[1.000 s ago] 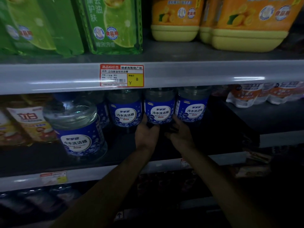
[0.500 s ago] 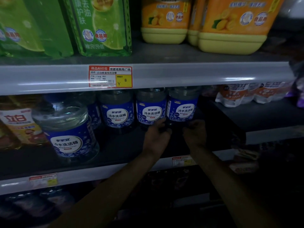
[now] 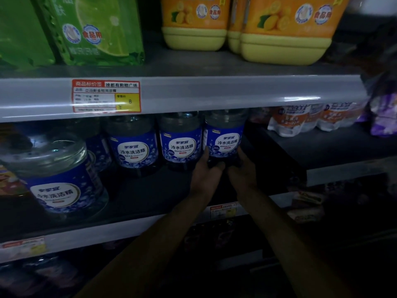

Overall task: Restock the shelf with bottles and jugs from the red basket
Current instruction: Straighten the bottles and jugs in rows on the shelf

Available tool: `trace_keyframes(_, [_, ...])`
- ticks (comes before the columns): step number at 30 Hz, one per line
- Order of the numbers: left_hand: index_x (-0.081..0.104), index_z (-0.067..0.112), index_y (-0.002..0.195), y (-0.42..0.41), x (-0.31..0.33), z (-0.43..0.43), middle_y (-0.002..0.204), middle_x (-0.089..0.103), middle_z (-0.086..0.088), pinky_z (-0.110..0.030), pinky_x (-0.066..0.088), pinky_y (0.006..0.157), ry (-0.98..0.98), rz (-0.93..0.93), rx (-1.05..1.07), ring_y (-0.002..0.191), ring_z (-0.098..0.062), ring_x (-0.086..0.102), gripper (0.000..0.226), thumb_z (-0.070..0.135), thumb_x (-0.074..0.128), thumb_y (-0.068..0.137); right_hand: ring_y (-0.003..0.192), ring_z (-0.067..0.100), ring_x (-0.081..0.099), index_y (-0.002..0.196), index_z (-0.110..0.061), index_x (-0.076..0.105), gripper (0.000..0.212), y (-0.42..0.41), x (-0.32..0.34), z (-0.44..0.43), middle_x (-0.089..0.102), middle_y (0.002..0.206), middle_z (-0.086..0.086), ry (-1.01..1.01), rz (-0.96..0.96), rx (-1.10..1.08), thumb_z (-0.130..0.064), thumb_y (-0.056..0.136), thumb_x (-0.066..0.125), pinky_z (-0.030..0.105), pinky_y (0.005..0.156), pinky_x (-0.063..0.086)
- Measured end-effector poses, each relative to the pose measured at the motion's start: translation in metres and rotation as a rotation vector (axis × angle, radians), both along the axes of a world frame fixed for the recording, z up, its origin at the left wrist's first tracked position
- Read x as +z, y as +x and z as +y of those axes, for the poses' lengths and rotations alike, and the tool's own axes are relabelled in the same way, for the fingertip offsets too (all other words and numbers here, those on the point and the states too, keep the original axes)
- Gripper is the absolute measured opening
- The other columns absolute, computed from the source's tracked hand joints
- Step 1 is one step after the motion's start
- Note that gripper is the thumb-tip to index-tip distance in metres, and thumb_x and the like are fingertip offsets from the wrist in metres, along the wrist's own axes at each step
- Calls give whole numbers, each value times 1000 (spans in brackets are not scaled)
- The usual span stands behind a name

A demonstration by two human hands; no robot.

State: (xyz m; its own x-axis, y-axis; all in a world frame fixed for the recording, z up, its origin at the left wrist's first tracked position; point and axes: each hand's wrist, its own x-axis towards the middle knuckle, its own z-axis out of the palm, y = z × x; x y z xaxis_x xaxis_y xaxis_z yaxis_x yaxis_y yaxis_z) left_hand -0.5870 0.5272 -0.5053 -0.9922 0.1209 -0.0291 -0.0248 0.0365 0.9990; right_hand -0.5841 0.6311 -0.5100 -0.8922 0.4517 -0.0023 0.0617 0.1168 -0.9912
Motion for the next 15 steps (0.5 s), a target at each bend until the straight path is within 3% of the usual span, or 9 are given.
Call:
trace_keyframes(3, [40,35,158,1,0,-4,144,61,6,-34,43,114,-72,21,-27,132,-14,55,80,29,64,82,124,24,60,144,-32,54,71,-1,1,3,65,135,4,3,2,35,5,84,60,47,109,48])
trace_keyframes(7, [46,29,155,5,1,-22,146,59,7,-39,42,118,-167,46,-97,136,-17,54,70,23,66,88,127,23,58,145,-36,51,70,7,6,7,63,139,0,144,-42,104,-11,84,75,47,110,47])
trace_keyframes(10, [51,22,152,21,8,-47,149,58,4,-35,41,119,-292,160,-99,139,-15,51,56,13,64,98,131,25,56,147,-33,48,69,18,13,1,59,144,0,377,-50,120,-31,85,78,41,109,45])
trace_keyframes(13, [55,22,150,41,19,-83,146,61,3,-19,42,112,-377,229,-61,136,-11,53,50,14,64,101,135,24,53,153,-25,41,80,30,26,-15,56,147,2,435,-37,162,-25,84,81,40,113,42])
trace_keyframes(15, [57,25,146,58,28,-110,143,63,5,-14,44,105,-429,271,-26,132,-9,57,46,20,65,101,129,19,55,150,-24,45,77,42,38,-30,59,137,-5,401,7,215,-20,83,82,35,109,44])
